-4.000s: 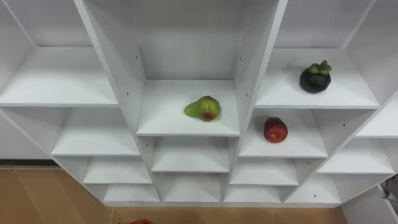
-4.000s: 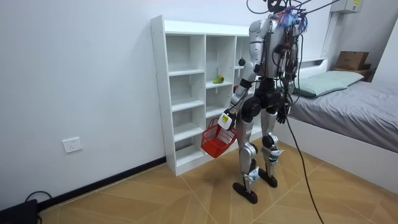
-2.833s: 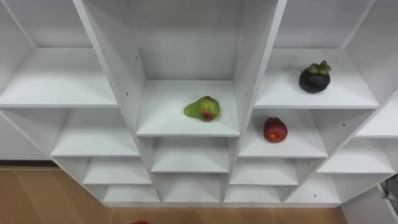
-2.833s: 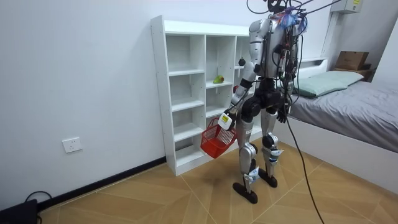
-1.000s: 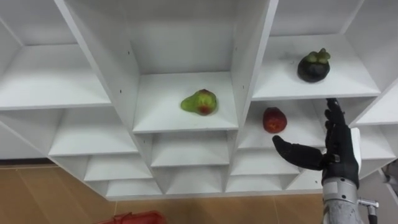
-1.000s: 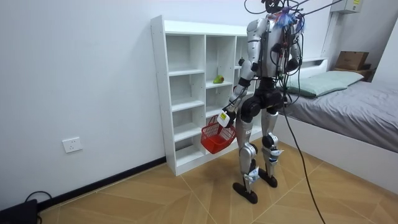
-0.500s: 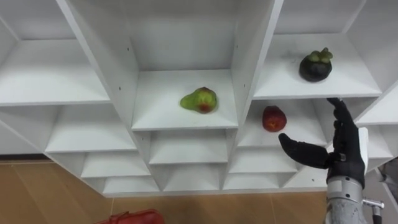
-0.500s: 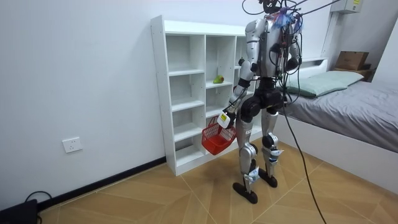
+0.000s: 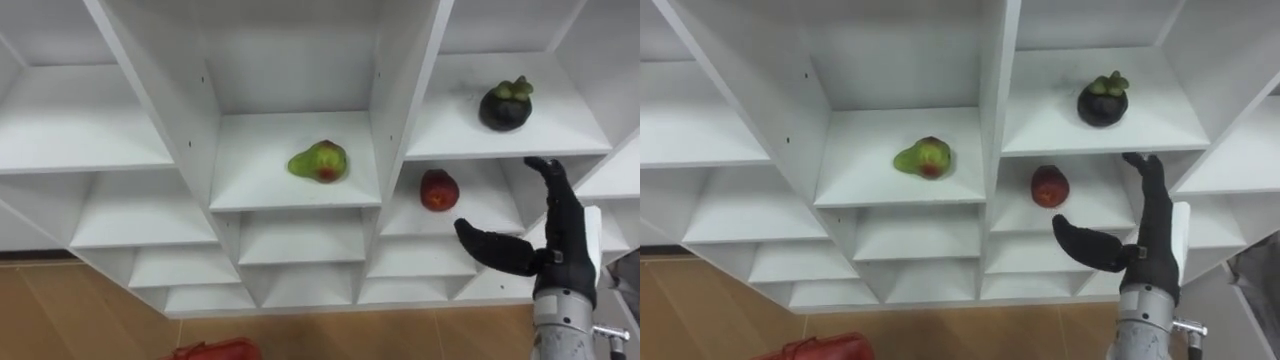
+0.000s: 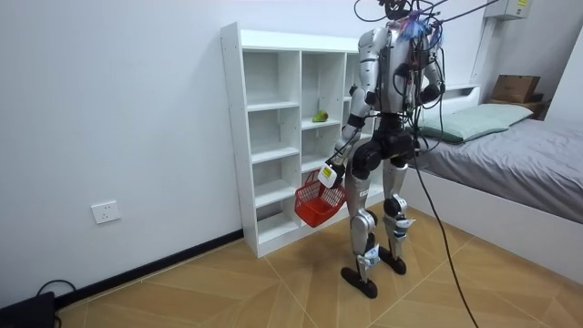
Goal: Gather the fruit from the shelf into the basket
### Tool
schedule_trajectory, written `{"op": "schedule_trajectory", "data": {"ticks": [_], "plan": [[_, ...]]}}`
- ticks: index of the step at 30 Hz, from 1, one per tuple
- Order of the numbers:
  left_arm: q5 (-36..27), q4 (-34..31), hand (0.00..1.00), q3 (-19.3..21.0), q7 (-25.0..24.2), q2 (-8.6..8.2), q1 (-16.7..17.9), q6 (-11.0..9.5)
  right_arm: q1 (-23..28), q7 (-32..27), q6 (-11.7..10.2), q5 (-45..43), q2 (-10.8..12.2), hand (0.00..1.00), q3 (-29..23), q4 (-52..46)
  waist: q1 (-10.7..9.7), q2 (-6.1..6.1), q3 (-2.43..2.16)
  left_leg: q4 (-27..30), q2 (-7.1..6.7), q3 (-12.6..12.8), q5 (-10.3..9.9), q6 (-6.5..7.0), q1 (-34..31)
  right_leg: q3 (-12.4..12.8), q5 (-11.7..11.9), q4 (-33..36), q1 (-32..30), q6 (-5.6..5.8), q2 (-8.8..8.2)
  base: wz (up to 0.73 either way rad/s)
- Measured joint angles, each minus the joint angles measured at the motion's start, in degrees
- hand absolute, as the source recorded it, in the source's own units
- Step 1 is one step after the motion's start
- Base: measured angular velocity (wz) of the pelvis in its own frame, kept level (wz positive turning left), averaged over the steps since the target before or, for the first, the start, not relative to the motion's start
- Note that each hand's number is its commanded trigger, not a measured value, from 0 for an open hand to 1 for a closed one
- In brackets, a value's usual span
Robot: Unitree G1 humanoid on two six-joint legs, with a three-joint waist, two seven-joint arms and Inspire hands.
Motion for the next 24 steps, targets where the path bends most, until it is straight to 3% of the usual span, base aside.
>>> {"op": "schedule_trajectory", "data": {"ticks": [2, 4, 7, 13, 24], "plan": [[-0.6, 0.0, 1.0, -0.2, 0.1, 0.03, 0.4, -0.1, 0.2, -0.3, -1.3, -0.1, -0.1, 0.0, 0.0, -3.7, -0.3, 0.15, -0.1, 0.0, 0.01, 0.3, 0.0, 0.0, 0.1, 0.2, 0.0, 0.0, -0.1, 0.0, 0.02, -0.08], [-0.6, -0.1, 1.0, -2.2, 0.3, 0.68, 0.3, -0.1, 0.1, -1.5, -5.4, -0.6, -1.1, 0.0, 0.3, -9.0, -0.7, 0.1, -0.19, 0.0, 0.02, 0.6, 0.0, 0.0, 0.4, 0.5, 0.0, 0.0, 0.1, 0.0, 0.08, -0.07], [-0.6, -0.2, 1.0, -3.9, 0.9, 1.31, 0.3, -0.1, 0.1, -2.3, -8.4, -2.6, -1.3, 0.0, 0.8, -11.2, -0.8, -0.22, -0.38, 0.0, 0.06, 0.7, 0.0, 0.0, 1.2, 0.8, 0.0, -0.1, 0.8, 0.0, 0.16, 0.0], [-1.7, -0.3, 1.0, -5.0, 1.6, 1.3, 0.2, -0.1, 0.2, -2.5, -8.7, -5.0, -1.1, 0.0, 3.3, -11.2, -1.2, -0.03, -0.28, -0.1, 0.06, 0.7, 0.0, 0.02, 1.2, 1.3, 0.3, -0.1, 0.7, 0.11, 0.28, -0.01], [-2.8, -0.3, 1.0, -5.2, 1.5, 1.24, 0.2, -0.1, 0.6, -2.7, -8.7, -5.0, -1.2, 0.0, 3.3, -11.2, -1.2, 0.26, -0.13, -0.4, 0.1, 0.7, 0.0, 0.04, 0.8, 1.3, 0.4, -0.2, 0.0, 0.04, 0.39, 0.0]]}}
